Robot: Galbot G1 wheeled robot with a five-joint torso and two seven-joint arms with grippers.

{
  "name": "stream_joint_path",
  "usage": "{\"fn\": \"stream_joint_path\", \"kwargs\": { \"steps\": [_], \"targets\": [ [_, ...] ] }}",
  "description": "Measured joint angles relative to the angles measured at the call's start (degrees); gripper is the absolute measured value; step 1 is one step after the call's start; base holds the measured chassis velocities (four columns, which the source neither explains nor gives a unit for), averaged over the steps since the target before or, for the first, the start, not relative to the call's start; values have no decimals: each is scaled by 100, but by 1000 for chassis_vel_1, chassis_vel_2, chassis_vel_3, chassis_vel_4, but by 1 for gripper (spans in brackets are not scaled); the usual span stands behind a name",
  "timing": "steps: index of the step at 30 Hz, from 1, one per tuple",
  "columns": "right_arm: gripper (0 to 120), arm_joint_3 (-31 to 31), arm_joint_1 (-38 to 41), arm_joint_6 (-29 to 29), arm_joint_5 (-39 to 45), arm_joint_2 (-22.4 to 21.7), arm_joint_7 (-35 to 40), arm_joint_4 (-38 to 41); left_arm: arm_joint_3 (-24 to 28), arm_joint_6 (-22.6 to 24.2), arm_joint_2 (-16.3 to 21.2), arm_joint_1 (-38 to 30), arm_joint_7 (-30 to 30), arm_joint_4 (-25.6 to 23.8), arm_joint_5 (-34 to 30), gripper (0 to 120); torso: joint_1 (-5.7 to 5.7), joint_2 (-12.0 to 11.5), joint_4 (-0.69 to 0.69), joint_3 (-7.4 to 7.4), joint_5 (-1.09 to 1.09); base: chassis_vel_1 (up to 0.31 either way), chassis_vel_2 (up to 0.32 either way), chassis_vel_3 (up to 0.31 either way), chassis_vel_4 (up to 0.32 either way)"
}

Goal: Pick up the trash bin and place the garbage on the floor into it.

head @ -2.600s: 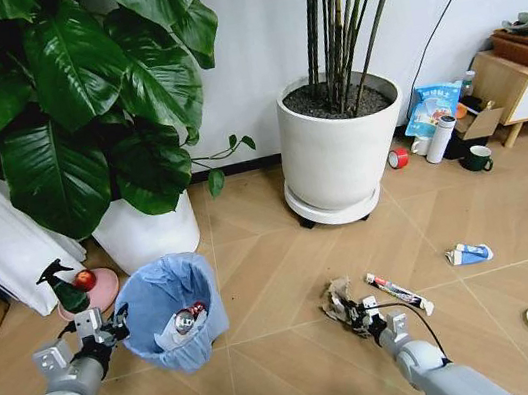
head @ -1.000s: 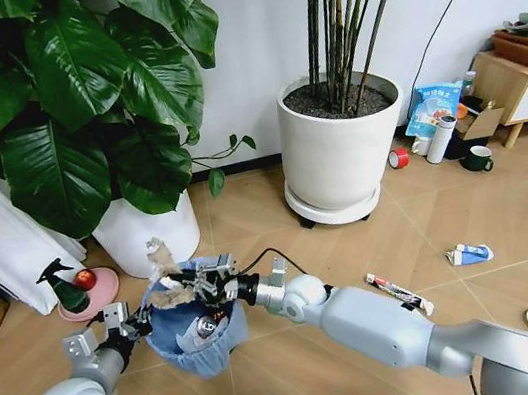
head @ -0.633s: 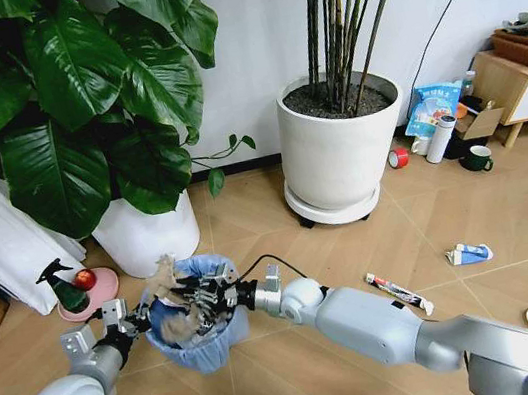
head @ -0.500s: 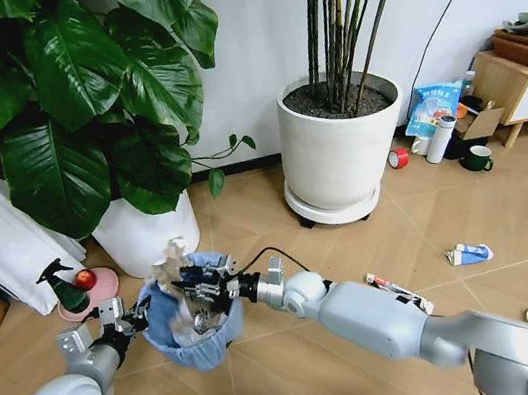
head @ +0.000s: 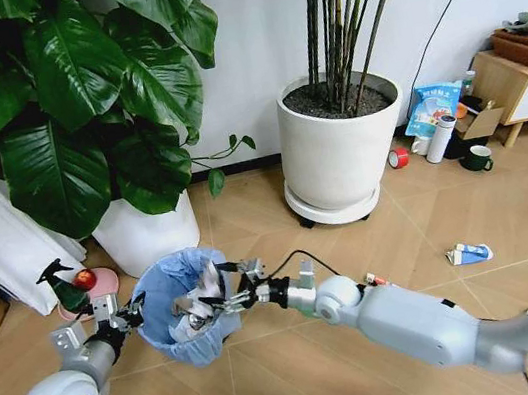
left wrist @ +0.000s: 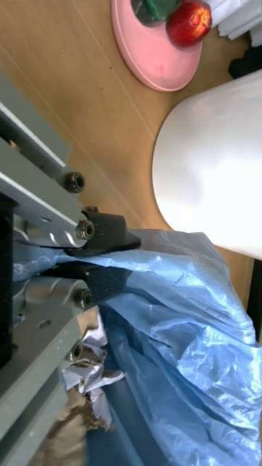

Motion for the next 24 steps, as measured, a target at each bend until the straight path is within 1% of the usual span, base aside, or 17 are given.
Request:
{"fn": "stream_joint_path", "kwargs": {
  "steps": [5, 11, 12, 14, 15, 17, 18, 19, 20, 22, 23, 24],
  "targets": [
    [100, 308, -213, 0, -31, -289, 3, 193, -23, 0, -5, 21, -9, 23, 0, 0, 0, 0, 1, 0, 0, 0, 0, 0, 0],
    [100, 632, -380, 2, -87, -502, 16, 280, -25, 0, -23, 8, -25, 26, 2, 0, 0, 0, 1, 0, 0, 0, 0, 0, 0],
    [100, 811, -474, -6, -144, -559, 99, 285, -42, 0, -46, 15, -28, 25, 3, 0, 0, 0, 1, 0, 0, 0, 0, 0, 0],
    [100, 1214, -731, -91, -353, -648, 560, 279, -96, 0, -97, 67, -30, 2, 22, 0, 0, 0, 3, 0, 1, 0, 0, 0, 0],
    [100, 1214, -731, -91, -353, -648, 560, 279, -96, 0, -97, 67, -30, 2, 22, 0, 0, 0, 3, 0, 1, 0, 0, 0, 0],
    [100, 1775, -1193, -275, -586, -773, 1016, 225, -125, 0, -146, 105, -31, -29, 53, 0, 0, 0, 4, 0, 1, 0, 0, 0, 0],
    [100, 2143, -1568, -371, -777, -851, 1200, 150, -137, -1, -172, 110, -33, -46, 63, 0, 0, 0, 3, 0, 0, 0, 0, 0, 0],
    [100, 2143, -1568, -371, -777, -851, 1200, 150, -137, -1, -172, 110, -33, -46, 63, 0, 0, 0, 3, 0, 0, 0, 0, 0, 0],
    [100, 2398, -1827, -422, -939, -894, 1281, 62, -145, -2, -190, 111, -33, -51, 69, 0, 0, 0, -2, 0, 1, 0, 0, 0, 0],
    [100, 2919, -2271, -450, -1223, -958, 1311, -159, -154, -5, -206, 114, -33, -63, 80, 0, 0, 0, -1, 0, 3, 0, 0, 0, 0],
    [100, 2919, -2271, -450, -1223, -958, 1311, -159, -154, -5, -206, 114, -33, -63, 80, 0, 0, 0, -1, 0, 3, 0, 0, 0, 0],
    [100, 3273, -2559, -452, -1362, -994, 1246, -368, -164, -7, -216, 120, -32, -73, 88, 0, 0, 0, -3, 0, 1, 0, 0, 0, 0]
  ]
}}
